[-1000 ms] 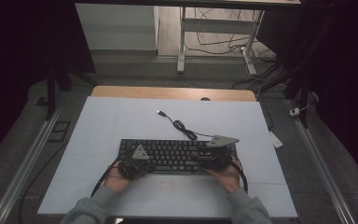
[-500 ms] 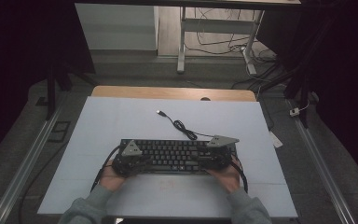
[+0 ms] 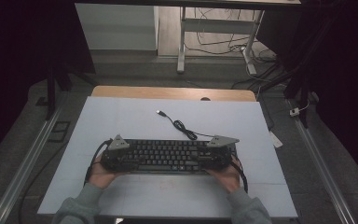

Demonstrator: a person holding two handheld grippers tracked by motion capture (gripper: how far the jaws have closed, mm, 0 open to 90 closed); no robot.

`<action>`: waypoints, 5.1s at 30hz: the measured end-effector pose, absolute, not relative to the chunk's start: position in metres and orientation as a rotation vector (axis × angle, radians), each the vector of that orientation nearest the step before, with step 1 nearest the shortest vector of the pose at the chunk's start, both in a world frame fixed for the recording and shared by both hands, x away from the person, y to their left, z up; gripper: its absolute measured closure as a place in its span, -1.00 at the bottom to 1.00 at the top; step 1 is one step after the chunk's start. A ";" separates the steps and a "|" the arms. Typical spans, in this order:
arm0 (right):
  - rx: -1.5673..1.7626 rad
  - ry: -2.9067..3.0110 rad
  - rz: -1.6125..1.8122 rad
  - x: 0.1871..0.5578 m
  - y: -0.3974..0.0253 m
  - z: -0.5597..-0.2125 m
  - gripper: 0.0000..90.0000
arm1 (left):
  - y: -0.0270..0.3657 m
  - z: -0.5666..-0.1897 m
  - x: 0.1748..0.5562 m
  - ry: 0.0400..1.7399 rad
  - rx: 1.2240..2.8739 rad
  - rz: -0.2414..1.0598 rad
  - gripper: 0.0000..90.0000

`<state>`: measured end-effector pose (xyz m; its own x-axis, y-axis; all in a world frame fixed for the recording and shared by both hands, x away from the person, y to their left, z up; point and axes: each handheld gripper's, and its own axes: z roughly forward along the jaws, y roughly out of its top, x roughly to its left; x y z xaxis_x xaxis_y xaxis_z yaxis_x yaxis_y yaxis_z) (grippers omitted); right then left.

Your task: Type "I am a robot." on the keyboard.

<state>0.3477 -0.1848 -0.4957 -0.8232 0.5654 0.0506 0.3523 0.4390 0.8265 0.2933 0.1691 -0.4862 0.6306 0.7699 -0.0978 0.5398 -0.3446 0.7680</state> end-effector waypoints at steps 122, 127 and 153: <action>0.787 2.472 1.316 0.347 -0.181 -0.497 0.09 | 0.186 -0.487 0.303 1.127 1.998 0.335 -0.21; 0.780 2.478 1.330 0.346 -0.176 -0.496 0.09 | 0.186 -0.488 0.304 1.132 2.001 0.338 -0.22; 0.627 2.580 1.377 0.343 -0.125 -0.497 0.74 | 0.183 -0.491 0.305 1.131 2.018 0.336 -0.22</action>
